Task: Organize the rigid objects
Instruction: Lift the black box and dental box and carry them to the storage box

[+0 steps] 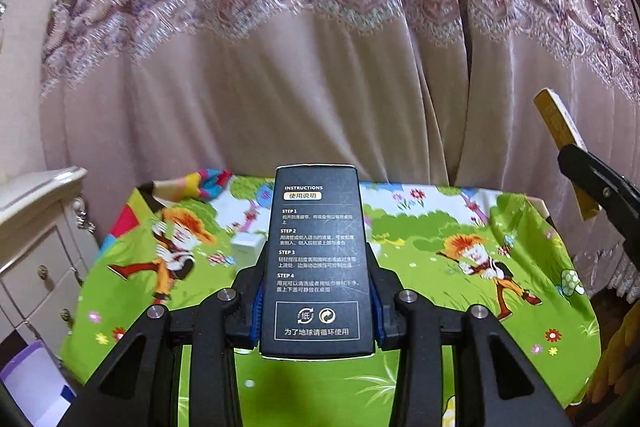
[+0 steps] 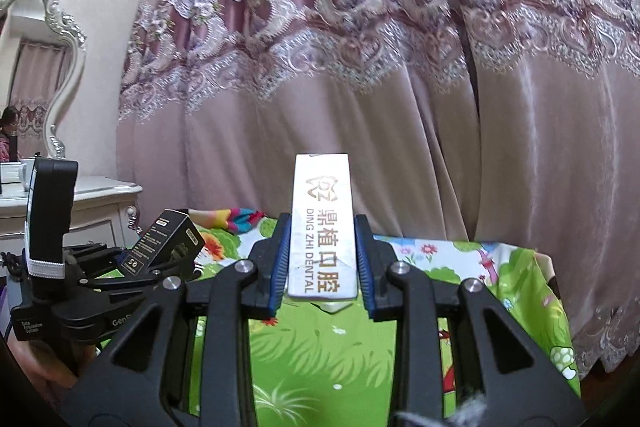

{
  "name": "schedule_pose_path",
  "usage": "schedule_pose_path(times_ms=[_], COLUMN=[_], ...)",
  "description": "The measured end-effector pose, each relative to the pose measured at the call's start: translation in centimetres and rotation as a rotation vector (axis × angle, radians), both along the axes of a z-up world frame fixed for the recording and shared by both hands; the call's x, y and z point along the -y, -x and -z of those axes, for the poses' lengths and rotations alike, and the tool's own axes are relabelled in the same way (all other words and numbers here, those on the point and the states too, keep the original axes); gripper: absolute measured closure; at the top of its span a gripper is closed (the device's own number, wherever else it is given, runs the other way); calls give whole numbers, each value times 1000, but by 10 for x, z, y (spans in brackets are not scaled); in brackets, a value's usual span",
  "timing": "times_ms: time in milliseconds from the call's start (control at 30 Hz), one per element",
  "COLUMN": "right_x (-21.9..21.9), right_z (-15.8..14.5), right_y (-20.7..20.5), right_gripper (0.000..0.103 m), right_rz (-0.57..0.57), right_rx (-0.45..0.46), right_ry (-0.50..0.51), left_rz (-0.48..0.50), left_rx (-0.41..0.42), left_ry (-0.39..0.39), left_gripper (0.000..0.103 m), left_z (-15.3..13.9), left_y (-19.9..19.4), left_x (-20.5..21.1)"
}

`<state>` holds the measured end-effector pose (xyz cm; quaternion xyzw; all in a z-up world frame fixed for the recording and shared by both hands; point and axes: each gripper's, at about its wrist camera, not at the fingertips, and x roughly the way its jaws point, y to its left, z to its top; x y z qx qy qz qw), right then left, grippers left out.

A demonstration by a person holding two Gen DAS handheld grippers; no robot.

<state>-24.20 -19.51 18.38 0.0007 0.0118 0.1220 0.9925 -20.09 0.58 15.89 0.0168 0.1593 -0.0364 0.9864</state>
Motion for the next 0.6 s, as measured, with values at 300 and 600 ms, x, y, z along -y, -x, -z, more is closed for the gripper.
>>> schedule_pose_path(times_ms=[300, 600], right_x=[-47, -118], right_z=[-7, 5], right_y=[23, 41], right_gripper=[69, 69], right_rz=[-124, -334], right_rx=[40, 54], right_ry=[88, 205], left_rz=[-64, -233], left_rx=[63, 26], left_ry=[51, 123], left_gripper=[63, 63], left_z=[-10, 5], left_y=[34, 70], left_x=[-39, -111])
